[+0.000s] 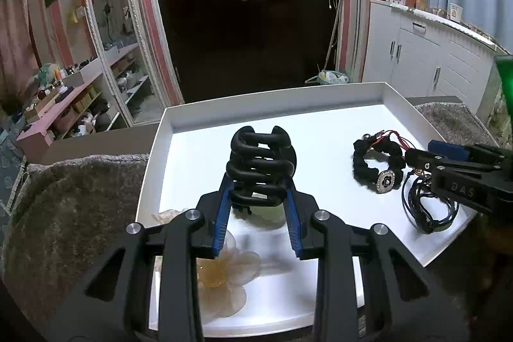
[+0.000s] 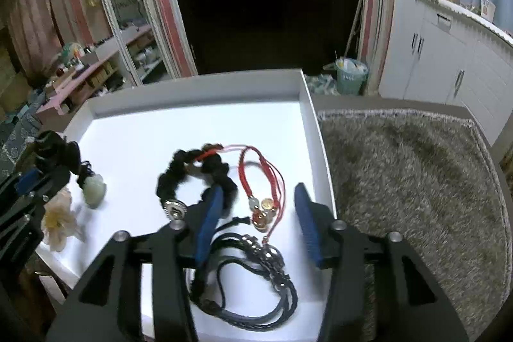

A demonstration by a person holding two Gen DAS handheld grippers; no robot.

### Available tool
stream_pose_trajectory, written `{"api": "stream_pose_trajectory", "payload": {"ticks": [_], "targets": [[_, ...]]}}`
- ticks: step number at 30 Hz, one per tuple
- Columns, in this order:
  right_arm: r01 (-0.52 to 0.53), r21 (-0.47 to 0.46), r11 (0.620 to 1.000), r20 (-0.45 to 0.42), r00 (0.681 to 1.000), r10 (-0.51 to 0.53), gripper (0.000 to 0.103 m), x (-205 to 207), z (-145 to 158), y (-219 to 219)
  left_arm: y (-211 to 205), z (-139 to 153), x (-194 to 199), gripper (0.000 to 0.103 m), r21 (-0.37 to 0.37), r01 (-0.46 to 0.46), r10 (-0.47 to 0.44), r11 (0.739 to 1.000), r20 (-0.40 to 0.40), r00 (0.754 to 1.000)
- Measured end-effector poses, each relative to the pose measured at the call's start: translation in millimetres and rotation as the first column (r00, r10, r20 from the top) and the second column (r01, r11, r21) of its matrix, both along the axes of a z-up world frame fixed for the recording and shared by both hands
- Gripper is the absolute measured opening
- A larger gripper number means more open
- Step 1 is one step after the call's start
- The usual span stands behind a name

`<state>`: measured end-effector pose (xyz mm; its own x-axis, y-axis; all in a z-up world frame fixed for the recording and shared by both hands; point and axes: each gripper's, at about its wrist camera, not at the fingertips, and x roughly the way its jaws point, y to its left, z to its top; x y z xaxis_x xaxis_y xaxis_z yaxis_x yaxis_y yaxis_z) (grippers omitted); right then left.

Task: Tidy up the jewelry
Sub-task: 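Open the left tool over the tray while the right tool releases the charm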

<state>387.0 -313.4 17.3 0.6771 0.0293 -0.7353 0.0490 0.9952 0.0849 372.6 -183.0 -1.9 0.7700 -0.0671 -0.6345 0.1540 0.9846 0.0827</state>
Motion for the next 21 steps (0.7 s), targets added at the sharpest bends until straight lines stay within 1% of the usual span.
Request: {"api": "stream_pose_trajectory", "payload": {"ticks": [5,9,14,21], "targets": [[-0.017,0.011,1.000,0.039,0.999,0.017,0.048,-10.9,10.2,2.4,1.6,2.2,-7.2,0.030,0.013,-0.012,0.012,1.000,0.015,1.000],[-0.047,0.007,0.999,0.040,0.998,0.046,0.048,-17.1,17.8,8.6,3.8,4.2,-14.6,0.030,0.033,-0.030,0.029,0.999,0.024,0.999],[-0.058,0.011,0.998,0.049,0.997,0.057,0.048,-28.4,26.3,12.7,9.1,4.4,-31.0,0.031,0.059,-0.032,0.030,0.998,0.030,0.999],[-0.073,0.016,0.997,0.064,0.995,0.072,0.048,-46.9,34.7,21.9,22.8,8.8,-56.7,0.031,0.018,-0.024,0.023,1.000,0.041,0.999]]}}
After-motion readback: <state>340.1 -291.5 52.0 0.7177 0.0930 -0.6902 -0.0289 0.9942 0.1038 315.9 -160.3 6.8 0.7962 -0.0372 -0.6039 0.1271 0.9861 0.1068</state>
